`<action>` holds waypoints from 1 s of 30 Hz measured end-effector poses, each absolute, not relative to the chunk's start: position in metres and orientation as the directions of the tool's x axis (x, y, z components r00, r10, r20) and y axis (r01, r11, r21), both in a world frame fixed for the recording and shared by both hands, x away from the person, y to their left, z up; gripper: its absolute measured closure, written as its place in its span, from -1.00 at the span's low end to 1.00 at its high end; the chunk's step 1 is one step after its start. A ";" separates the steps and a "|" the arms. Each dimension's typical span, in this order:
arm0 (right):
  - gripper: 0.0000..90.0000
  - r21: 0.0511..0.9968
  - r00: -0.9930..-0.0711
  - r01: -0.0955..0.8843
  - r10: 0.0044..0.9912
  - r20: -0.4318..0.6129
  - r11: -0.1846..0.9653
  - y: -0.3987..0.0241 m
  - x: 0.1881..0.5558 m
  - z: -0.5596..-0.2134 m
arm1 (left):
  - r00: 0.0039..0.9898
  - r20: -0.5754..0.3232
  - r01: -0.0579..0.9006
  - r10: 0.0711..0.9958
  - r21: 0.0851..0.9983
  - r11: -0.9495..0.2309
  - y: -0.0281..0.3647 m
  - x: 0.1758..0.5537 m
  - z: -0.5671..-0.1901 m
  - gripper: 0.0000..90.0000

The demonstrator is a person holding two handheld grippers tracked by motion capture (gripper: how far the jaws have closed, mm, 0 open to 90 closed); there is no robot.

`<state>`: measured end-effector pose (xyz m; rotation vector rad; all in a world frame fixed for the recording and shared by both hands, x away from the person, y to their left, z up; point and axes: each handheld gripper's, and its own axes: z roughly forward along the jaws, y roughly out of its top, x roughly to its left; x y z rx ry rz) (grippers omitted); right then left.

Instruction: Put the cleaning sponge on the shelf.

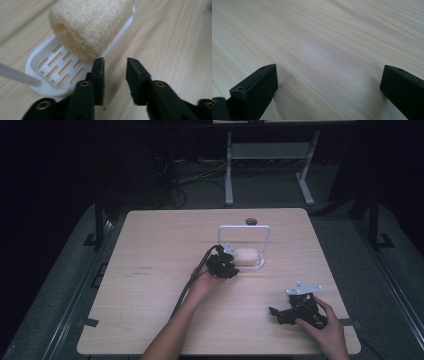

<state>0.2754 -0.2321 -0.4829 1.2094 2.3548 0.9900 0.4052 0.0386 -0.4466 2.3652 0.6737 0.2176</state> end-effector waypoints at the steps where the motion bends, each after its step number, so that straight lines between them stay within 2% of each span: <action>1: -0.97 0.702 -0.593 0.587 0.804 0.034 0.403 -0.232 0.275 -0.483 | 0.852 -0.016 0.411 0.523 0.639 -0.651 0.040 0.404 -0.446 0.35; 8: -0.97 0.702 -0.594 0.587 0.804 0.033 0.404 -0.232 0.275 -0.483 | 0.849 -0.029 0.424 0.528 0.634 -0.646 0.057 0.393 -0.443 -0.17; 15: -0.97 0.702 -0.594 0.587 0.804 0.033 0.404 -0.232 0.275 -0.483 | 0.836 0.003 0.416 0.548 0.648 -0.638 0.082 0.379 -0.440 -0.51; 22: -0.97 0.702 -0.593 0.588 0.804 0.035 0.403 -0.232 0.275 -0.483 | 0.836 0.012 0.407 0.549 0.658 -0.634 0.103 0.365 -0.438 -0.66; 30: -0.97 0.702 -0.593 0.588 0.804 0.035 0.402 -0.232 0.275 -0.483 | 0.835 0.014 0.390 0.549 0.690 -0.610 0.137 0.344 -0.436 -0.68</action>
